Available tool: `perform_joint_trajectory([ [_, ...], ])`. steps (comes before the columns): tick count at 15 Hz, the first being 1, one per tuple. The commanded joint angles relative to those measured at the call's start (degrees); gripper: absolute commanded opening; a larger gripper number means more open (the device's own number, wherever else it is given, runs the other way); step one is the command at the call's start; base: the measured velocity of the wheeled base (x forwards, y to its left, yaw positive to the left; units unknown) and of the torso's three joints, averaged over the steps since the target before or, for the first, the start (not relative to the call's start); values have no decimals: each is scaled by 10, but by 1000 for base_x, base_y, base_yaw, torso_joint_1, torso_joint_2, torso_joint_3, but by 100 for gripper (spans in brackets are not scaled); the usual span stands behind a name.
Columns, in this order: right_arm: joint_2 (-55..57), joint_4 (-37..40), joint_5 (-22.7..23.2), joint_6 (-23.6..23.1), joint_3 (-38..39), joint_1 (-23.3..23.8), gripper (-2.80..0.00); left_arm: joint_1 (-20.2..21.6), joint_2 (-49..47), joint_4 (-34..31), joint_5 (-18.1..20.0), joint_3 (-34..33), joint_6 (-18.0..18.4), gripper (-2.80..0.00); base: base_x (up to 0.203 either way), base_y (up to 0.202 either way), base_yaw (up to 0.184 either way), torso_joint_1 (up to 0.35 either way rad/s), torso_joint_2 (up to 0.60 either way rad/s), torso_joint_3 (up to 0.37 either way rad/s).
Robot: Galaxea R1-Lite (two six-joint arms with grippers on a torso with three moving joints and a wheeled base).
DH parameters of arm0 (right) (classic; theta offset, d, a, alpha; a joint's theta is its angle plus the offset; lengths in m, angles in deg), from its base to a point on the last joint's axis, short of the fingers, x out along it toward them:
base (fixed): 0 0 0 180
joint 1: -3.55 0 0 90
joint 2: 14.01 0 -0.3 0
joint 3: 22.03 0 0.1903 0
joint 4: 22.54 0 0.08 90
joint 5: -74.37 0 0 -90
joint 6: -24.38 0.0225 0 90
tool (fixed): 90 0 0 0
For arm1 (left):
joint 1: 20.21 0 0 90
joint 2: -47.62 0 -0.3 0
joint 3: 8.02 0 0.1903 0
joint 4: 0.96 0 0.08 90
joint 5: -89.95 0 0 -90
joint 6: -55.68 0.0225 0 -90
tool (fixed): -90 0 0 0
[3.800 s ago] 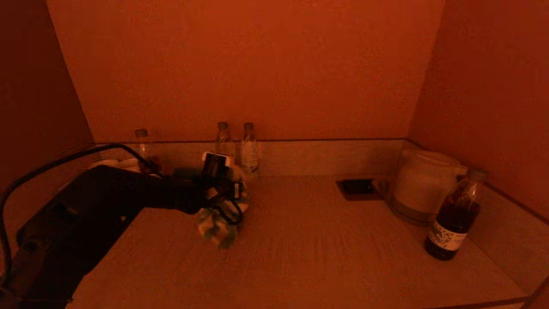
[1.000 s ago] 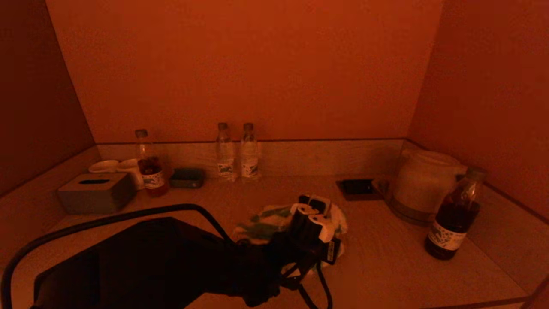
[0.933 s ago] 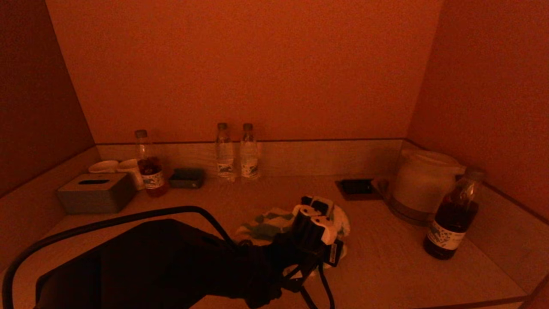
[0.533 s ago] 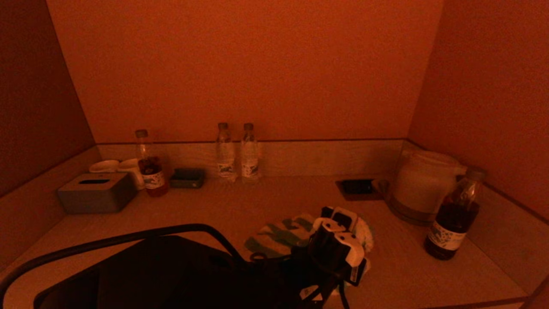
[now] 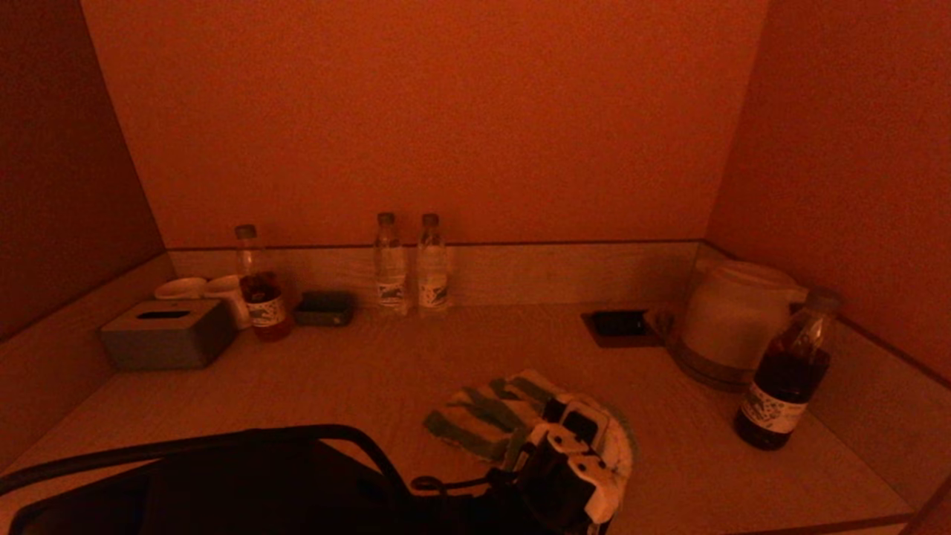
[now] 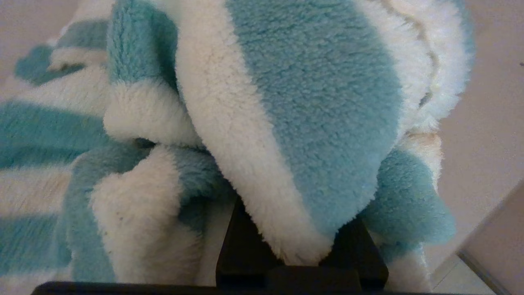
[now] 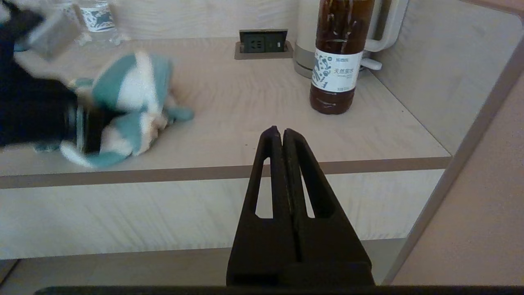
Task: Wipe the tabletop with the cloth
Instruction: Sweep the stains on the table
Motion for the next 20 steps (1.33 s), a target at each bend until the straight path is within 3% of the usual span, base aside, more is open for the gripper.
perform_joint_trajectory([
  [1,1,0,0,0,0,0,-280,3,11,12,-8,-39,0,-280,0,0,0,0,0,0],
  [5,1,0,0,0,0,0,-280,34,31,103,-45,-149,23,-280,0,0,0,0,0,0],
  [8,1,0,0,0,0,0,-280,78,58,174,-48,-220,51,-280,0,0,0,0,0,0],
  [11,1,0,0,0,0,0,-280,113,93,190,-48,-260,54,-280,0,0,0,0,0,0],
  [13,1,0,0,0,0,0,-280,158,126,196,-47,-307,54,-280,0,0,0,0,0,0],
  [16,1,0,0,0,0,0,-280,163,129,202,-46,-312,54,-280,0,0,0,0,0,0],
  [18,1,0,0,0,0,0,-280,212,127,232,-43,-355,55,-280,0,0,0,0,0,0],
  [20,1,0,0,0,0,0,-280,228,124,254,-40,-371,61,-280,0,0,0,0,0,0],
])
